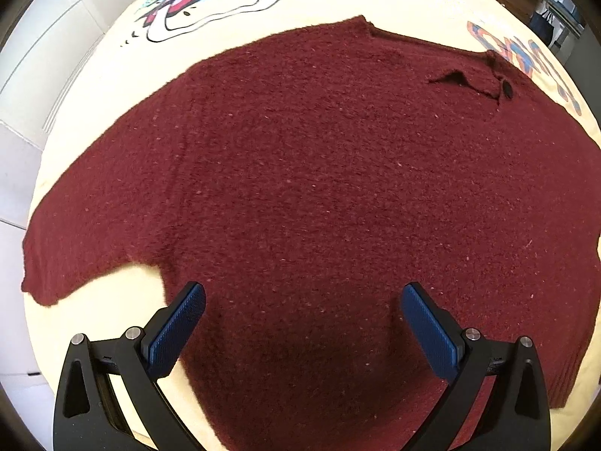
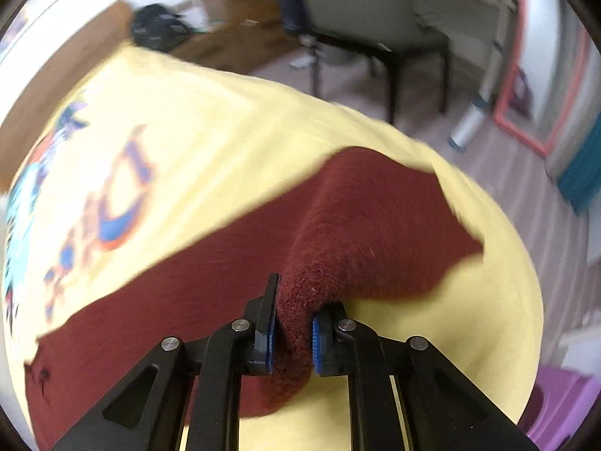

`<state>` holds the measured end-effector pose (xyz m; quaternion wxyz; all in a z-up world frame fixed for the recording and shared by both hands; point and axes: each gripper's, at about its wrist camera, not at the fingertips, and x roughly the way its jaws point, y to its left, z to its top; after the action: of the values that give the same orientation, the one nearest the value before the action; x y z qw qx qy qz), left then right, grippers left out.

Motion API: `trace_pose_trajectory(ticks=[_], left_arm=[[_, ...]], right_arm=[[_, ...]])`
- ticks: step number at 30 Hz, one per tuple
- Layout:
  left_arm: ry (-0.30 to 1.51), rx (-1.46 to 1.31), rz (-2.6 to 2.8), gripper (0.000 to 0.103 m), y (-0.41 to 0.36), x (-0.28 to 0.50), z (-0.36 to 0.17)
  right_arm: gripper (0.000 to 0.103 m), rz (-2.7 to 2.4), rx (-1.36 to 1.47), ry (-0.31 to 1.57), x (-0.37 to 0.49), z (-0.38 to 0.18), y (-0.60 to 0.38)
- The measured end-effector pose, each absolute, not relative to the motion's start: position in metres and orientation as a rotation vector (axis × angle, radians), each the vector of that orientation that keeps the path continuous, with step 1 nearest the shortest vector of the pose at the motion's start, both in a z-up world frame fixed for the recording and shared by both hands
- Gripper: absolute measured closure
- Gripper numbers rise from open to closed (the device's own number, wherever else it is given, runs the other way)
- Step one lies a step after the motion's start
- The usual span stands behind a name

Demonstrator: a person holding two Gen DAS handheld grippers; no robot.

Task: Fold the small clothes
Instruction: 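Carry the held cuff across the sweater body and open the right gripper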

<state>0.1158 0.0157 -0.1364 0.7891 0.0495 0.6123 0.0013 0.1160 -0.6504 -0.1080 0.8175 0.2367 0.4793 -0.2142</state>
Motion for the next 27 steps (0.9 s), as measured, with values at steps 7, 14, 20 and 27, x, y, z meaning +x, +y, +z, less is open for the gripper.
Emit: trace_pose_trajectory(ticks=[7,14,20,27], left_arm=[[1.29,0.03,-0.01,0.001,0.032,0.116,-0.123],[1.256,0.044,-0.036,0.001,0.033,0.12,-0.103],[1.231,0.017,-0.046,0.001,0.037,0.123,-0.09],[1.244,-0.036,-0.043,0.001,0.05,0.131,-0.097]], right_arm=[[0.09,-0.217,0.408,0.943,0.139,-0.035,-0.55],[0.09,-0.002,0.304,0.935,0.178,0.012,-0.427],[0.09,0.138,0.238,0.95,0.198,0.019,-0.335],[0.09,0.24,0.118,1.086,0.186,-0.039,-0.248]])
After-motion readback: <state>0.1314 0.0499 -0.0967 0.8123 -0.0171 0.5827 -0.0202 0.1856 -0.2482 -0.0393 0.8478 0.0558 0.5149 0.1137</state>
